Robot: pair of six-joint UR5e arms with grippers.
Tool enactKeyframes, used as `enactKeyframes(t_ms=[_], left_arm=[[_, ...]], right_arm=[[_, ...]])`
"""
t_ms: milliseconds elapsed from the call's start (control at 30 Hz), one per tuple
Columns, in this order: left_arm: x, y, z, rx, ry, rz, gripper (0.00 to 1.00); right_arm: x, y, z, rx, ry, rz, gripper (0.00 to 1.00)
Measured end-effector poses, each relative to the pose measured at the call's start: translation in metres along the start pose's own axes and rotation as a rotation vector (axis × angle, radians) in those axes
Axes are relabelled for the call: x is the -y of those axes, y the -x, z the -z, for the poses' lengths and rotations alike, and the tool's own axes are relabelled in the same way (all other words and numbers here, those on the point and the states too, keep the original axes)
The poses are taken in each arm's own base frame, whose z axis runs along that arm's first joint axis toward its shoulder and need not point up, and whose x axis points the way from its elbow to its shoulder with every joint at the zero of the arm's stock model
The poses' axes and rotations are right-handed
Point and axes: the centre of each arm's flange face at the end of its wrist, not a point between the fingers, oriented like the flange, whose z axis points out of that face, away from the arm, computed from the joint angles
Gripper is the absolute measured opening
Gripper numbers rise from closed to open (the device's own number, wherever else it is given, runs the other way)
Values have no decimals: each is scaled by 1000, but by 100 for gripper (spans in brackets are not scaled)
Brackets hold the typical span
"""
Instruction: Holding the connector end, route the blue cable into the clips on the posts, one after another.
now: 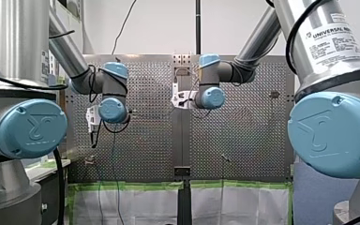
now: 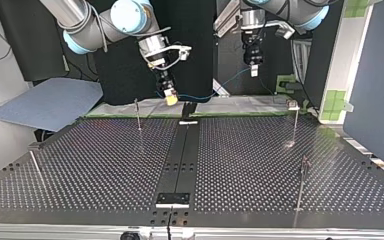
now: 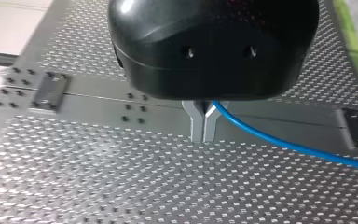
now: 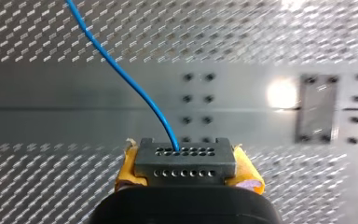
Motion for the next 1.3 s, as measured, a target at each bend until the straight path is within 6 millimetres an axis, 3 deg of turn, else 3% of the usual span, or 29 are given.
enactKeyframes(t_ms=[733, 900, 1300], left_arm=[[16, 106, -28, 122, 38, 56, 0], [17, 120, -34, 128, 41, 76, 0], [19, 159, -50, 155, 43, 175, 0]], right_arm=[[28, -139, 20, -228, -92, -31, 0], [36, -139, 17, -229, -108, -33, 0], [60, -113, -7, -191, -137, -40, 0]])
